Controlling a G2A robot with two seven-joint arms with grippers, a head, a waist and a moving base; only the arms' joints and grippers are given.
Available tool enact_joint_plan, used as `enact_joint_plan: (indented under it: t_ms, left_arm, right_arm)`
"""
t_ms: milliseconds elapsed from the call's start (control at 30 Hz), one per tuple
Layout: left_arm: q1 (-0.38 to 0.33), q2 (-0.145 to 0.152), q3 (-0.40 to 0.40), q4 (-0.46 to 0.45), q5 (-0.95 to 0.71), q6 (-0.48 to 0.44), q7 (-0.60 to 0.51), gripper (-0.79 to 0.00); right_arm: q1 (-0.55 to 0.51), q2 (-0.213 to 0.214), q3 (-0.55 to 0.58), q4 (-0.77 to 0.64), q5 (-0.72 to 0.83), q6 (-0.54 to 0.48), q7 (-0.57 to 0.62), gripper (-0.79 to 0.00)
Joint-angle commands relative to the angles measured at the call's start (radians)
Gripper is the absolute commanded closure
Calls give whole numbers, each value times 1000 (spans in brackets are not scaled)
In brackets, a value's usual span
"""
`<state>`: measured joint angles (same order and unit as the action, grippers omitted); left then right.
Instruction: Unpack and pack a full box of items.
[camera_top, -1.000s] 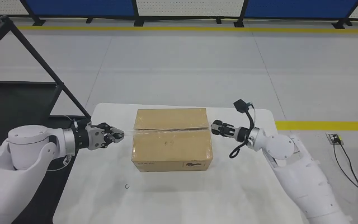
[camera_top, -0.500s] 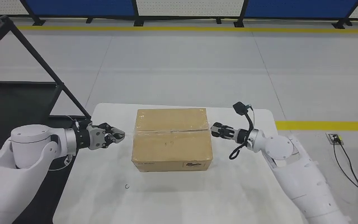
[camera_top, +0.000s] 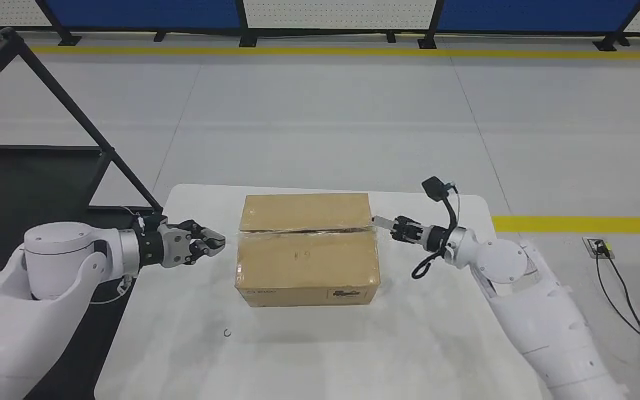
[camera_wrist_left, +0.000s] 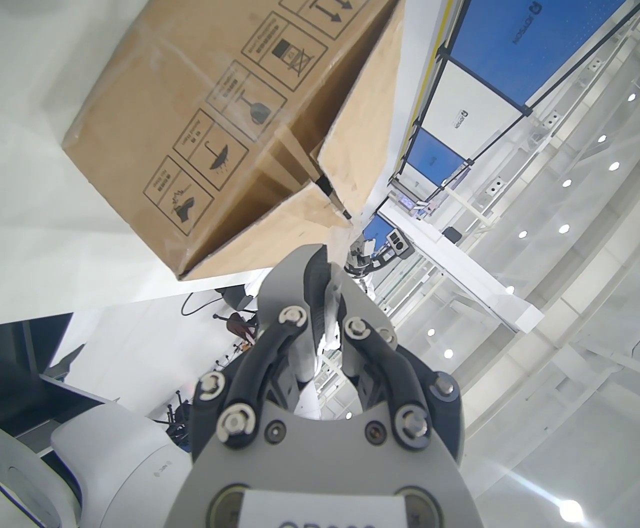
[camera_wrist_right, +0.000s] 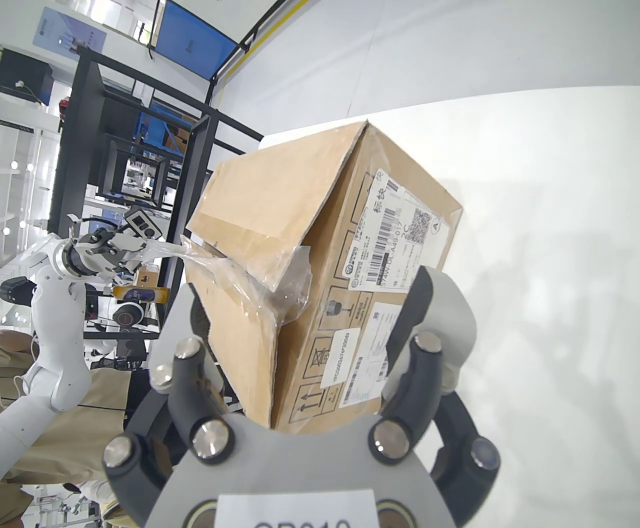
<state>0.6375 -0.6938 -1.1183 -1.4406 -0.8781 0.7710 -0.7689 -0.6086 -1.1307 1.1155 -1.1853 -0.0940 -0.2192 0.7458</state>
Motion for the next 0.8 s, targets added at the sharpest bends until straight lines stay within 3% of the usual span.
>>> enact_joint_plan:
  t_ms: [0, 133, 300, 500, 767]
  left_arm:
    - [-1, -1, 0, 1, 1, 0, -1, 0]
    - [-4, -3, 0, 4, 8, 1, -3, 0]
    - [-5, -4, -2, 15, 11, -4, -8, 0]
    - [-1, -5, -4, 26, 18, -10, -14, 0]
    - [-4, -10, 0, 35, 30, -17, -9, 0]
  right_arm:
    - [-6, 3, 18, -21, 4, -19, -24, -785]
    - [-21, 8, 47, -105, 24, -68, -31, -785]
    - [-5, 2, 17, -166, 85, -90, 56, -785]
    - [90, -31, -105, -104, 118, -62, 132, -785]
    - [193, -83, -221, 30, 168, -73, 130, -785]
